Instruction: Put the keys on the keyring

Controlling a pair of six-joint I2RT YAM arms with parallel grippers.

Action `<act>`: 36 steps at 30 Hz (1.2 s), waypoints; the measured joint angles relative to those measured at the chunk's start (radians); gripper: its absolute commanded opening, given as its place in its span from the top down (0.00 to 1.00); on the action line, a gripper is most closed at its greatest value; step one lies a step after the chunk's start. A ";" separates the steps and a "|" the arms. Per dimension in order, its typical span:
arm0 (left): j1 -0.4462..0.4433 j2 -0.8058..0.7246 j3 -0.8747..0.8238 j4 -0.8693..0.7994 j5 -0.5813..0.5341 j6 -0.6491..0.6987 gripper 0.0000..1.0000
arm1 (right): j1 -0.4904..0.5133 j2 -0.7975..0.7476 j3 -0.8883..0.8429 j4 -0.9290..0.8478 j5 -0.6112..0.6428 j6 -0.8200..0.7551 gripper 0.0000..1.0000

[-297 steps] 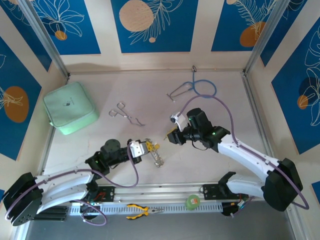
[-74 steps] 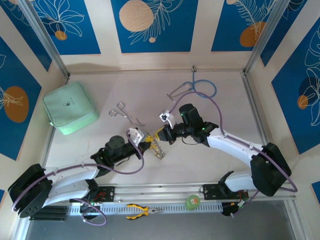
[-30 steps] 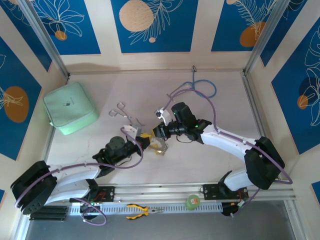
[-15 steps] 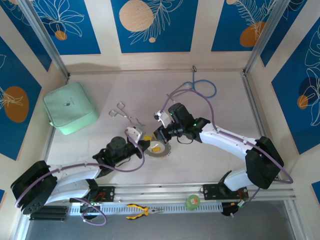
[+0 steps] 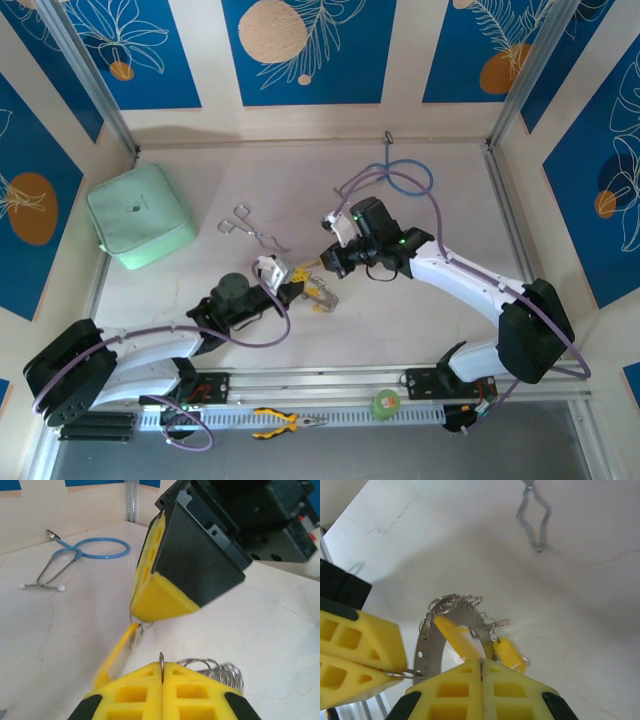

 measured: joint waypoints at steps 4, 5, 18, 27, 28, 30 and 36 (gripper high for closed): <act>0.000 0.003 0.000 0.006 0.000 -0.001 1.00 | -0.010 -0.002 0.000 -0.006 -0.001 -0.013 1.00; 0.000 0.003 0.000 0.006 -0.001 -0.003 1.00 | -0.010 -0.003 -0.002 -0.004 -0.001 -0.022 1.00; 0.019 0.014 0.003 -0.002 0.020 -0.344 1.00 | 0.042 -0.246 -0.376 0.402 -0.016 -0.421 1.00; 0.048 -0.106 0.008 -0.125 0.101 -0.533 1.00 | 0.067 -0.288 -0.376 0.497 -0.016 -0.560 1.00; 0.050 -0.113 0.008 -0.132 0.109 -0.543 1.00 | 0.072 -0.288 -0.376 0.497 -0.016 -0.567 1.00; 0.056 -0.117 0.010 -0.140 0.127 -0.557 1.00 | 0.086 -0.288 -0.376 0.493 -0.016 -0.583 1.00; 0.069 -0.095 0.010 -0.145 0.170 -0.589 1.00 | 0.121 -0.280 -0.374 0.479 -0.011 -0.621 1.00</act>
